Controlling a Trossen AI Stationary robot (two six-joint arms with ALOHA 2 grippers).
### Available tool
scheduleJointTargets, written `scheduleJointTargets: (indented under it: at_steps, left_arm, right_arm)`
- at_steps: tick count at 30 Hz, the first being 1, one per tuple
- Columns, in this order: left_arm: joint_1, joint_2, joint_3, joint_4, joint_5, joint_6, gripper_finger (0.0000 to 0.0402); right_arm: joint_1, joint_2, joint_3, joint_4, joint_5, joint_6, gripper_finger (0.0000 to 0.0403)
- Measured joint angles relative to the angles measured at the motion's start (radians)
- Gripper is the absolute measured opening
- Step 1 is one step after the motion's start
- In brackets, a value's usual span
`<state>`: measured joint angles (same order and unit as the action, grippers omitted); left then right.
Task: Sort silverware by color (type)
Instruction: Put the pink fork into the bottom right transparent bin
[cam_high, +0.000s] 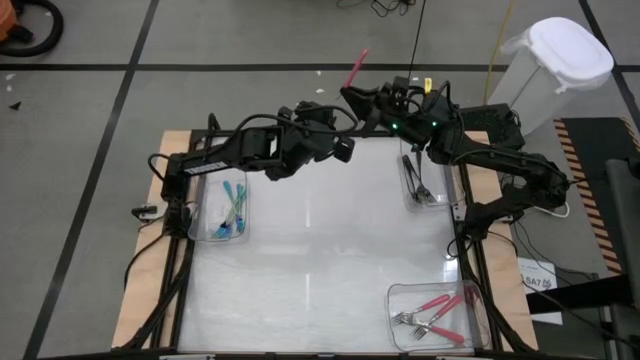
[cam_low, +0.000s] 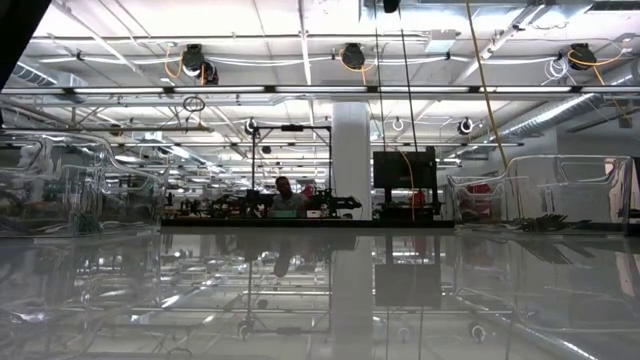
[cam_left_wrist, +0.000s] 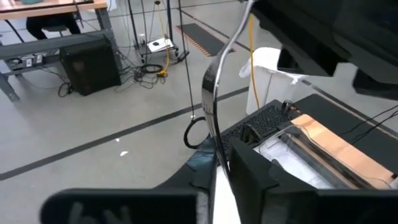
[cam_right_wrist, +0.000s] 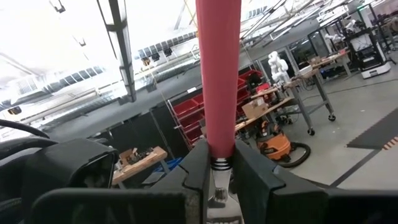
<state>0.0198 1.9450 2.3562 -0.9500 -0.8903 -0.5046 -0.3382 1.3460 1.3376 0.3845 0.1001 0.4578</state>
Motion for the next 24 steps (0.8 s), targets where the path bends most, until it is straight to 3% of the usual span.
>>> scheduleJointTargets:
  at_steps: [4, 10, 14, 24]
  left_arm:
    - [0.012, -0.002, 0.000, -0.004, 0.024, -0.009, 0.0011]
    - [0.017, -0.003, 0.001, -0.027, 0.050, -0.014, 0.0004]
    - [0.013, -0.001, 0.001, -0.044, 0.108, -0.009, 0.0002]
    - [0.003, -0.007, -0.001, -0.062, 0.139, -0.002, 0.0001]
  right_arm:
    - [0.000, -0.001, 0.000, 0.000, 0.002, -0.004, 0.0050]
    - [0.000, -0.002, 0.000, -0.017, 0.002, -0.001, 0.0060]
    - [0.000, 0.000, 0.000, -0.024, -0.002, 0.005, 0.0086]
    - [-0.004, -0.032, -0.001, -0.077, -0.001, -0.008, 0.0168]
